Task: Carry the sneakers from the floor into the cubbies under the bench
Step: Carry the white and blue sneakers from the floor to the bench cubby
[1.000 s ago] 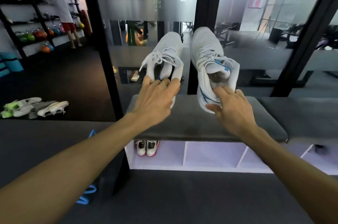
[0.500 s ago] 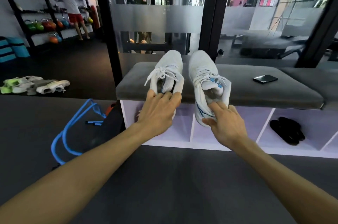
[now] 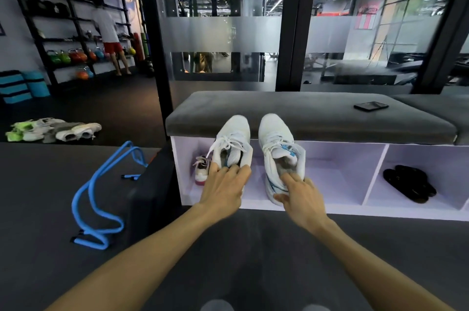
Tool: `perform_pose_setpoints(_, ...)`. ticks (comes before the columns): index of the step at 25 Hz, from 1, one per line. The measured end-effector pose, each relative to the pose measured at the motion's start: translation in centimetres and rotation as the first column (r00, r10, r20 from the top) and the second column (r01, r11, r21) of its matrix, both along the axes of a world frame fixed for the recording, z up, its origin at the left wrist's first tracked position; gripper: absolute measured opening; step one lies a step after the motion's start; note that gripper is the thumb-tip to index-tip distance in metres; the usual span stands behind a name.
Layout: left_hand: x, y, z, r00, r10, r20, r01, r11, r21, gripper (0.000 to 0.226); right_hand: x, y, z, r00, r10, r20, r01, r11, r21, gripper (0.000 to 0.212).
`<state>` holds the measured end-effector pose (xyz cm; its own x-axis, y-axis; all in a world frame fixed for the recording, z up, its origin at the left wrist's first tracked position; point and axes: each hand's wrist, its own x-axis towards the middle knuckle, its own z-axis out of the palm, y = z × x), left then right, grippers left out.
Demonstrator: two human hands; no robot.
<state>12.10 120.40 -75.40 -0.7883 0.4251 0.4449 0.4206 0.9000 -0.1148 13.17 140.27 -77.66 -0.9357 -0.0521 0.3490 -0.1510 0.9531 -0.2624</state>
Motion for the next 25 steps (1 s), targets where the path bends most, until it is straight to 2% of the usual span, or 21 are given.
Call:
perform_pose_setpoints(9,-4.4,-1.2,-7.3,0.980,0.012,0.199,-0.016,1.000,0.019,0.021,-4.3,-1.2,-7.3,0.987,0.038,0.159,-0.038,0.999,-0.001,0.023)
perform_pose_setpoints(14,-8.7,-0.9,-10.5,0.958,0.008,0.288,-0.015,1.000,0.020,0.023,-8.5,-1.2,-10.8,0.971,0.039,0.234,-0.037,0.999,-0.011,0.027)
perform_pose_setpoints(25,-26.3,0.9,-16.7,0.947,0.003,0.320,0.012,0.999,-0.045,0.024,-26.8,-1.3,-16.4,0.955,-0.026,0.294,0.031,0.999,-0.014,0.029)
